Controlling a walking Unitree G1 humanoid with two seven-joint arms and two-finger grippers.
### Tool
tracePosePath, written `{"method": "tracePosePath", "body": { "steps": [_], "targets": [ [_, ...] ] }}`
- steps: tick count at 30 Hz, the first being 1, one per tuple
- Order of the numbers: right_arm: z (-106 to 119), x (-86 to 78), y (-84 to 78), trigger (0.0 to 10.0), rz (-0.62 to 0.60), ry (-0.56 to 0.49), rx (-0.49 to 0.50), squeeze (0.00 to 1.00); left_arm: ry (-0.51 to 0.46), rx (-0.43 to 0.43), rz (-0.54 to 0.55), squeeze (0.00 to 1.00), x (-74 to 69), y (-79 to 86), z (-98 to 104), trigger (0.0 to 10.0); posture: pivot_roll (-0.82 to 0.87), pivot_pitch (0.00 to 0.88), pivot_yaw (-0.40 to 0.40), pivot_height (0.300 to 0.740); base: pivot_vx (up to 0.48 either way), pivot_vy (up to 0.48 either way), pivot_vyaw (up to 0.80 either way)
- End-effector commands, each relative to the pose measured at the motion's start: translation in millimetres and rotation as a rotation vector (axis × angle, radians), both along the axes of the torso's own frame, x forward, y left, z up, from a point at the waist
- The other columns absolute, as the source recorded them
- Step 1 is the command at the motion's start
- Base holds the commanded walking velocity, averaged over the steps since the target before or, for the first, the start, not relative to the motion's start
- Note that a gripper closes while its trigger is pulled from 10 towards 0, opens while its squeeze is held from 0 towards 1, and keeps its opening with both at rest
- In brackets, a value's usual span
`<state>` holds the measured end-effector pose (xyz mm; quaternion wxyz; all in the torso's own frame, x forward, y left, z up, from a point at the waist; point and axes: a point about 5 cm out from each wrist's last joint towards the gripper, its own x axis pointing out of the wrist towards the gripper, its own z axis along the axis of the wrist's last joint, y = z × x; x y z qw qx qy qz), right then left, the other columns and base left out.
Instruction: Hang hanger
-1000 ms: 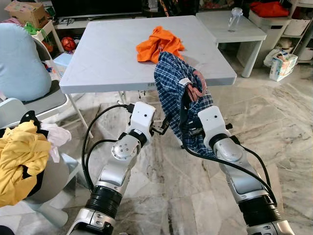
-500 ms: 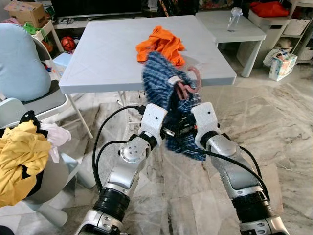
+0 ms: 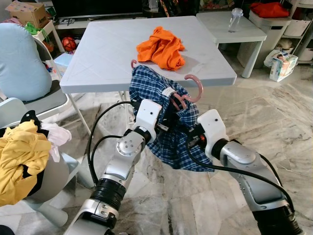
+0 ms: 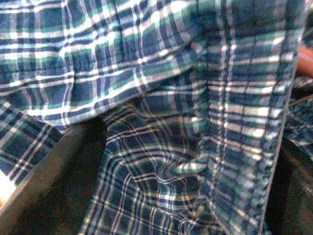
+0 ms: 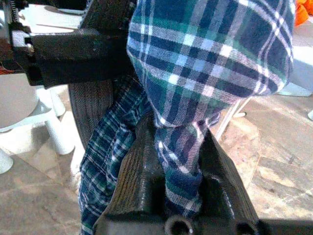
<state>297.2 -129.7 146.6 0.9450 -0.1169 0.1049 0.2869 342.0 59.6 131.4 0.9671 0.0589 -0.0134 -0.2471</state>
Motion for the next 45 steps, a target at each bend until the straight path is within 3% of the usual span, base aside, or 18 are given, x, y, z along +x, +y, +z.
{"method": "tracePosePath", "body": {
  "steps": [1,6,12,15,19,20,23,26,30,31,36,39,45],
  "targets": [
    [11,-1.1,2.3,10.0,0.037,-0.037,-0.001,0.0,-0.011,0.016,0.031,0.0,5.0,6.1,3,10.0,0.02,0.04,0.01,0.74,0.0,0.0,0.0],
    [10,4.2,-5.8,10.0,0.022,-0.047,-0.054,0.0,-0.005,0.05,0.047,0.0,7.1,13.1,0,10.0,0.03,0.042,0.007,0.74,0.0,0.0,0.0],
    [7,-1.5,-15.4,10.0,0.104,-0.027,-0.135,0.0,0.0,0.068,0.09,0.0,11.7,26.5,-1,10.0,0.03,0.046,0.011,0.74,0.0,0.0,0.0],
    [6,3.2,-21.7,10.0,0.057,-0.043,-0.155,0.0,0.012,0.054,0.077,0.0,11.8,25.8,-1,10.0,0.03,0.047,0.01,0.74,0.0,0.0,0.0],
    [17,17.9,-23.3,10.0,-0.08,-0.111,-0.092,0.0,0.062,0.011,0.0,0.0,5.1,13.5,-6,10.0,0.03,0.049,0.011,0.74,0.0,0.0,0.0],
    [22,22.7,-18.3,10.0,-0.115,-0.131,-0.046,0.0,0.09,-0.004,-0.046,0.0,-0.3,4.0,-11,10.0,0.03,0.049,0.011,0.74,0.0,0.0,0.0],
    [29,27.1,-6.8,10.0,-0.139,-0.177,-0.007,0.0,0.098,-0.019,-0.128,0.0,-10.2,-11.9,-13,10.0,0.04,0.05,0.01,0.74,0.0,0.0,0.0],
    [31,28.1,0.8,10.0,-0.135,-0.185,0.017,0.0,0.093,-0.023,-0.141,0.0,-12.9,-16.2,-12,10.0,0.04,0.051,0.007,0.74,0.0,0.0,0.0],
    [25,24.8,7.1,10.0,-0.079,-0.169,-0.008,0.0,0.051,-0.02,-0.09,0.0,-7.5,-9.0,-5,10.0,0.04,0.051,0.007,0.74,0.0,0.0,0.0],
    [22,23.5,5.3,10.0,-0.069,-0.153,-0.018,0.0,0.007,-0.024,-0.025,0.0,-1.3,0.6,2,10.0,0.04,0.052,0.008,0.74,0.0,0.0,0.0],
    [8,21.2,-1.5,10.0,-0.072,-0.114,-0.06,0.0,-0.058,-0.068,0.055,0.0,7.0,13.6,19,10.0,0.04,0.052,0.008,0.74,0.0,0.0,0.0],
    [-5,20.5,-5.8,10.0,-0.08,-0.093,-0.117,0.0,-0.072,-0.091,0.036,0.0,7.4,11.4,26,10.0,0.03,0.055,0.006,0.74,0.0,0.0,0.0],
    [-14,19.4,-1.6,10.0,-0.067,-0.065,-0.108,0.0,-0.057,-0.083,0.035,0.0,7.4,8.8,22,10.0,0.04,0.054,0.006,0.74,0.0,0.0,0.0]
  ]
}}
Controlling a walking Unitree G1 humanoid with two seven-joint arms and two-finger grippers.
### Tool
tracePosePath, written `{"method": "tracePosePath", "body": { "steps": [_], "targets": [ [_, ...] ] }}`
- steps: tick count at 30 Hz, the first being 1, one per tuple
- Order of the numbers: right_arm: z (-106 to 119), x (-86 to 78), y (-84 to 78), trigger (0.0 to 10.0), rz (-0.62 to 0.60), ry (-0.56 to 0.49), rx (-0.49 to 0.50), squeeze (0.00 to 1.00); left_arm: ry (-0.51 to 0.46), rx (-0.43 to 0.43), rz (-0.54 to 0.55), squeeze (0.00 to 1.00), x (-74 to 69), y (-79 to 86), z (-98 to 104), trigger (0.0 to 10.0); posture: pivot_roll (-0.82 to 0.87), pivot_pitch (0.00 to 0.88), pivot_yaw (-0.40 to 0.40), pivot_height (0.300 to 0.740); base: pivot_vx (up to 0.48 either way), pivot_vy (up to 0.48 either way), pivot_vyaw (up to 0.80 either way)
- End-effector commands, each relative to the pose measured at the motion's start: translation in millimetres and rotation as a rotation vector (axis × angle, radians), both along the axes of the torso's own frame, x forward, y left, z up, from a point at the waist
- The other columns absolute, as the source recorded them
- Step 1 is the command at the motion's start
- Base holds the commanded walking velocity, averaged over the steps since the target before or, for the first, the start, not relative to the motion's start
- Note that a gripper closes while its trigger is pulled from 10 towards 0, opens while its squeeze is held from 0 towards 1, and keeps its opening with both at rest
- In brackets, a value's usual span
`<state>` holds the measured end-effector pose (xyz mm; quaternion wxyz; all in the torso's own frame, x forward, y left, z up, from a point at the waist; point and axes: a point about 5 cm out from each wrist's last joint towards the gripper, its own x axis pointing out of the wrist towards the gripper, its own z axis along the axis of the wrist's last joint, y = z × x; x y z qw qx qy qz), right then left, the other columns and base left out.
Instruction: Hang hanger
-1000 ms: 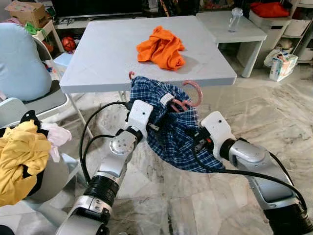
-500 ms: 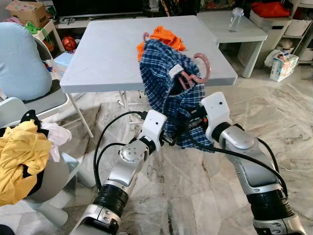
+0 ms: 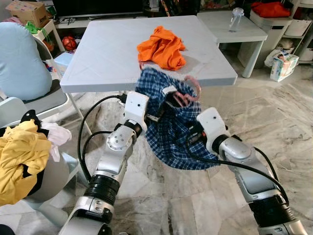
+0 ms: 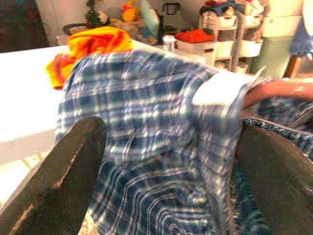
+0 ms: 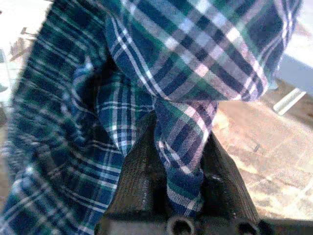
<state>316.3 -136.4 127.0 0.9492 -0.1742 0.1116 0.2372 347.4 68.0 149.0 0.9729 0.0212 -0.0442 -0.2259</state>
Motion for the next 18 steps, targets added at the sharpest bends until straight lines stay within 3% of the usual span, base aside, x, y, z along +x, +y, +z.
{"method": "tracePosePath", "body": {
  "steps": [1,6,10,11,14,18],
  "targets": [
    [6,-0.3,6.4,10.0,0.028,-0.032,0.015,0.0,-0.008,0.012,-0.004,0.0,1.9,0.5,3,10.0,0.04,0.053,0.006,0.74,0.0,0.0,0.0],
    [6,-6.1,7.5,10.0,0.092,-0.027,0.003,0.0,0.006,0.026,0.017,0.0,5.7,7.7,0,10.0,0.04,0.052,0.005,0.74,0.0,0.0,0.0],
    [5,1.5,-4.8,10.0,0.006,-0.037,-0.007,0.0,0.042,-0.005,-0.045,0.0,2.3,0.4,-1,10.0,0.03,0.052,0.006,0.74,0.0,0.0,0.0],
    [11,11.2,-8.3,10.0,-0.085,-0.068,0.033,0.0,0.071,-0.001,-0.115,0.0,-6.3,-10.8,-7,10.0,0.04,0.051,0.007,0.74,0.0,0.0,0.0],
    [19,17.2,-2.4,10.0,-0.095,-0.088,0.073,0.0,0.081,0.006,-0.136,0.0,-15.8,-19.0,-15,10.0,0.04,0.052,0.005,0.74,0.0,0.0,0.0],
    [20,15.9,4.4,10.0,-0.055,-0.08,0.084,0.0,0.068,0.014,-0.11,0.0,-15.5,-16.8,-15,10.0,0.05,0.055,-0.002,0.74,0.0,0.0,0.0]
  ]
}}
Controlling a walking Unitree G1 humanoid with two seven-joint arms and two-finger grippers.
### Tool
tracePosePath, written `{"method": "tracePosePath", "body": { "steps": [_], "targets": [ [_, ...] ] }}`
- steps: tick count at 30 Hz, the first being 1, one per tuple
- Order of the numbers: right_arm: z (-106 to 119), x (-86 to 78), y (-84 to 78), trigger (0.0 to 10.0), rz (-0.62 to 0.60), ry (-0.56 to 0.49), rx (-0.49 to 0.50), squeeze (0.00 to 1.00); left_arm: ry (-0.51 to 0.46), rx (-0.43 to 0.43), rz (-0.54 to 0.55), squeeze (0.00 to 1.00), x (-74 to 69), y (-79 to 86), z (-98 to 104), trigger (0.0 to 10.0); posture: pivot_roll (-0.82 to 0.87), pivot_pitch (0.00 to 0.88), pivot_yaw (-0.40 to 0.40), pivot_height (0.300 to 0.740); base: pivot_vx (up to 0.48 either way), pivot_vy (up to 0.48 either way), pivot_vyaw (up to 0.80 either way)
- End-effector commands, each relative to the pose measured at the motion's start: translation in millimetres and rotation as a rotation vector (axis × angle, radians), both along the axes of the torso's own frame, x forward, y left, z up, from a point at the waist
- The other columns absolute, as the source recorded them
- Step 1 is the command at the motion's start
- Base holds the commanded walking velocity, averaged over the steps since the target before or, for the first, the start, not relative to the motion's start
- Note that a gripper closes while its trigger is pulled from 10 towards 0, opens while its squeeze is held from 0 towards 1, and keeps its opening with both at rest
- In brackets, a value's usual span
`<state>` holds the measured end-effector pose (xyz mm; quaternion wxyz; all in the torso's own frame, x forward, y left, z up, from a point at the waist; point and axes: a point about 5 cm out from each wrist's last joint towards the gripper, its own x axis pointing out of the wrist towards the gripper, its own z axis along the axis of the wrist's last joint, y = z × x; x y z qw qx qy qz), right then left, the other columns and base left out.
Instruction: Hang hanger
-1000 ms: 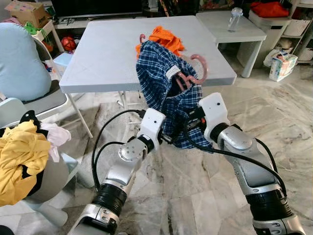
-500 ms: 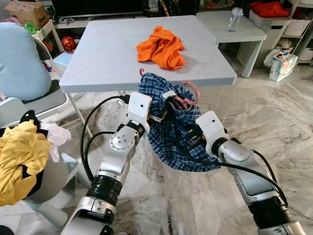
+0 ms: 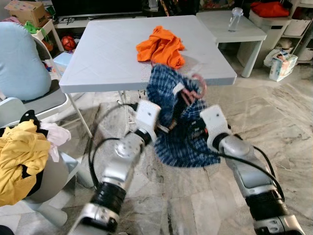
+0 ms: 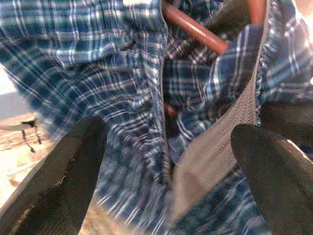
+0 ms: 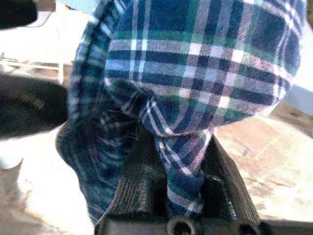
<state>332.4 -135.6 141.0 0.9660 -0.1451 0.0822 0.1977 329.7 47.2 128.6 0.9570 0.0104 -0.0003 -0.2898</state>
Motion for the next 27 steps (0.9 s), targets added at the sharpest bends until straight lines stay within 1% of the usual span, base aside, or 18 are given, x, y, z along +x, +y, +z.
{"method": "tracePosePath", "body": {
  "steps": [1,4,7,9,14,18,20,23,25,27],
  "targets": [
    [5,-1.8,5.4,10.0,0.04,-0.017,0.021,0.0,-0.035,0.015,0.038,0.0,5.4,8.1,7,10.0,0.05,0.055,-0.004,0.74,0.0,0.0,0.0],
    [4,-3.0,6.5,10.0,0.053,-0.013,0.025,0.0,-0.053,0.022,0.057,0.0,9.0,13.9,13,10.0,0.05,0.056,-0.004,0.74,0.0,0.0,0.0],
    [0,-4.3,2.3,10.0,0.044,-0.002,0.008,0.0,-0.082,0.005,0.079,0.0,12.6,18.8,22,10.0,0.04,0.056,-0.001,0.74,0.0,0.0,0.0],
    [-3,-4.7,-0.4,10.0,0.035,0.006,0.006,0.0,-0.088,0.005,0.078,0.0,13.1,19.5,25,10.0,0.04,0.057,0.005,0.74,0.0,0.0,0.0],
    [-3,-6.7,1.4,10.0,0.046,0.01,0.013,0.0,-0.082,0.024,0.085,0.0,14.7,22.0,21,10.0,0.04,0.057,0.007,0.74,0.0,0.0,0.0],
    [1,-9.9,5.9,10.0,0.094,0.013,0.008,0.0,-0.076,0.03,0.089,0.0,16.7,22.4,19,10.0,0.04,0.056,0.004,0.74,0.0,0.0,0.0],
    [7,-13.3,10.5,10.0,0.146,0.006,0.022,0.0,-0.074,0.029,0.089,0.0,18.0,20.0,20,10.0,0.04,0.054,0.003,0.74,0.0,0.0,0.0],
    [11,-15.3,12.6,10.0,0.17,0.007,0.029,0.0,-0.071,0.029,0.088,0.0,18.5,17.8,20,10.0,0.03,0.053,0.004,0.74,0.0,0.0,0.0],
    [17,-19.5,15.0,10.0,0.208,0.004,0.037,0.0,-0.06,0.031,0.085,0.0,19.0,14.7,16,10.0,0.03,0.053,0.005,0.74,0.0,0.0,0.0],
    [19,-20.2,14.9,10.0,0.21,0.001,0.039,0.0,-0.054,0.03,0.084,0.0,19.3,13.8,15,10.0,0.03,0.053,0.007,0.74,0.0,0.0,0.0]
  ]
}}
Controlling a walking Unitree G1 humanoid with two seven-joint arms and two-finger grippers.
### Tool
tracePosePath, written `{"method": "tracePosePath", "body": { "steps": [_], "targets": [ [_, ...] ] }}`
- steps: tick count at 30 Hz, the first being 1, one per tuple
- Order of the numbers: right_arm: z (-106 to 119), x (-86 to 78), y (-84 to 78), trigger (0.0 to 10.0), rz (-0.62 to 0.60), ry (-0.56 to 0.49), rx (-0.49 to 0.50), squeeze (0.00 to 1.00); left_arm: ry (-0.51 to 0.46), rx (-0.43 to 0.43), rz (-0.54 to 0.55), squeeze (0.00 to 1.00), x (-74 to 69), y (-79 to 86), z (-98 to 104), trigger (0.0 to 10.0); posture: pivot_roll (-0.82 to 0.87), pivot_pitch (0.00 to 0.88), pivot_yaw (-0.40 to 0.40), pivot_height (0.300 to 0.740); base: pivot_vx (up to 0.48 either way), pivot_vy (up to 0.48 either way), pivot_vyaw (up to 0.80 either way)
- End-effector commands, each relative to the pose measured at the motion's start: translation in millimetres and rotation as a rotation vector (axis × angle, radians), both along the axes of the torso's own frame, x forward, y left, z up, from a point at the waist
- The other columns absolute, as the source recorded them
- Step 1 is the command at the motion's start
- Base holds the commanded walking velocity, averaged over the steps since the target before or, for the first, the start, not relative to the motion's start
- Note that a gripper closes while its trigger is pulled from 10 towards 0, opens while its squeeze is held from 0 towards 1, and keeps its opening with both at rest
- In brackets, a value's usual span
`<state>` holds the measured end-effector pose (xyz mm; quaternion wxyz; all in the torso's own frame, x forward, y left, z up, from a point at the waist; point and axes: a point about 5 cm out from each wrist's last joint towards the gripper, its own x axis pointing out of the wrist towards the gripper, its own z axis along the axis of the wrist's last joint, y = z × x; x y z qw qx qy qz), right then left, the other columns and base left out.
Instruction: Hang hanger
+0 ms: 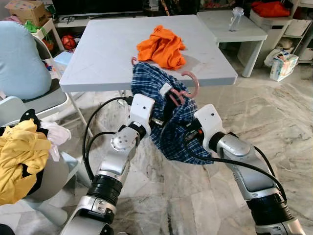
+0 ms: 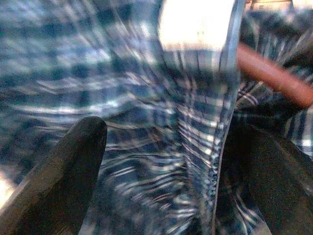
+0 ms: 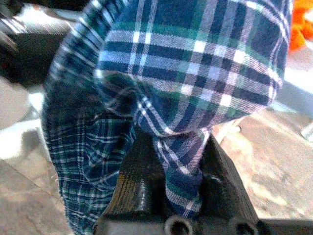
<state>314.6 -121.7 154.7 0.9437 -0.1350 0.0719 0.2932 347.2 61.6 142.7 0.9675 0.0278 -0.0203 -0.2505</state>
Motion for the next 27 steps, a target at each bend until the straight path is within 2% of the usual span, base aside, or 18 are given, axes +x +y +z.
{"method": "tracePosePath", "body": {
  "steps": [1,5,8,13,17,20,23,25,27],
  "targets": [
    [6,-4.3,1.2,10.0,0.024,-0.004,0.02,0.0,-0.002,0.013,0.006,0.0,2.2,-1.0,0,10.0,0.03,0.052,0.008,0.74,0.0,0.0,0.0],
    [7,-10.7,1.5,10.0,0.068,0.015,0.015,0.0,-0.002,0.026,0.031,0.0,5.4,3.0,-2,10.0,0.02,0.051,0.008,0.74,0.0,0.0,0.0],
    [7,-17.6,1.2,10.0,0.12,0.031,0.003,0.0,-0.007,0.054,0.077,0.0,9.7,11.8,-3,10.0,0.02,0.051,0.009,0.74,0.0,0.0,0.0],
    [4,-27.2,-11.5,10.0,0.183,0.078,-0.058,0.0,-0.039,0.083,0.194,0.0,19.9,37.0,3,10.0,0.03,0.051,0.008,0.74,0.0,0.0,0.0],
    [2,-27.1,-20.4,10.0,0.177,0.086,-0.094,0.0,-0.054,0.096,0.234,0.0,23.4,46.9,5,10.0,0.03,0.05,0.009,0.74,0.0,0.0,0.0],
    [-4,-22.8,-33.5,10.0,0.127,0.087,-0.169,0.0,-0.068,0.098,0.267,0.0,25.0,55.7,8,10.0,0.03,0.049,0.01,0.74,0.0,0.0,0.0],
    [-9,-20.4,-40.3,10.0,0.09,0.103,-0.203,0.0,-0.074,0.097,0.271,0.0,24.9,56.8,9,10.0,0.03,0.049,0.01,0.74,0.0,0.0,0.0],
    [-20,-18.2,-50.7,10.0,0.056,0.123,-0.303,0.0,-0.079,0.094,0.265,0.0,23.8,55.0,9,10.0,0.04,0.049,0.008,0.74,0.0,0.0,0.0],
    [-23,-18.7,-52.8,10.0,0.058,0.126,-0.33,0.0,-0.081,0.096,0.264,0.0,23.1,54.4,8,10.0,0.04,0.049,0.008,0.74,0.0,0.0,0.0]
  ]
}}
